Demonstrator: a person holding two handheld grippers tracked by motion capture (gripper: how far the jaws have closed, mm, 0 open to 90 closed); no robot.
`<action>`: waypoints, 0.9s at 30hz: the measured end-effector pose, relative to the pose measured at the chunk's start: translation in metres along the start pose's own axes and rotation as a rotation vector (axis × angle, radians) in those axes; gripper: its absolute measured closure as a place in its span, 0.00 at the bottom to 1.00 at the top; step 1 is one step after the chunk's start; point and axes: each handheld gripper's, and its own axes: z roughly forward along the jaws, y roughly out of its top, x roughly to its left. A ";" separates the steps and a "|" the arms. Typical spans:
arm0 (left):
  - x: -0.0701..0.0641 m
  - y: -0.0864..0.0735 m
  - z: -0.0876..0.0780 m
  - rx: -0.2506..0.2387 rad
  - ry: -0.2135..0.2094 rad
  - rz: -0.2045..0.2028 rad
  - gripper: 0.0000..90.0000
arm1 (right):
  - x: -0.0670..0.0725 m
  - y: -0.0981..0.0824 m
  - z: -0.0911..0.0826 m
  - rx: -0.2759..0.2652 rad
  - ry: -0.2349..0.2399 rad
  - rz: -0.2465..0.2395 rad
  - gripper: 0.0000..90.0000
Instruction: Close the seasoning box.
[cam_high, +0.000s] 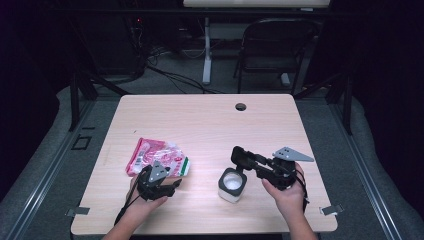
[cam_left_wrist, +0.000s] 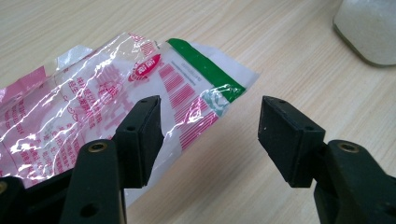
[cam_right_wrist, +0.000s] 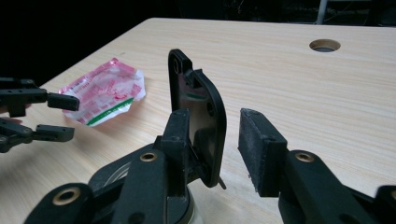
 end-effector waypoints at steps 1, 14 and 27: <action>0.000 0.000 0.000 0.001 -0.004 -0.001 0.44 | 0.000 0.000 0.001 0.007 -0.001 -0.003 0.72; 0.001 -0.003 -0.011 -0.018 -0.001 -0.016 0.44 | -0.003 0.001 0.013 0.061 0.039 -0.025 0.88; 0.003 -0.003 -0.018 -0.040 0.014 -0.024 0.44 | -0.004 0.002 0.011 0.077 0.062 -0.051 0.91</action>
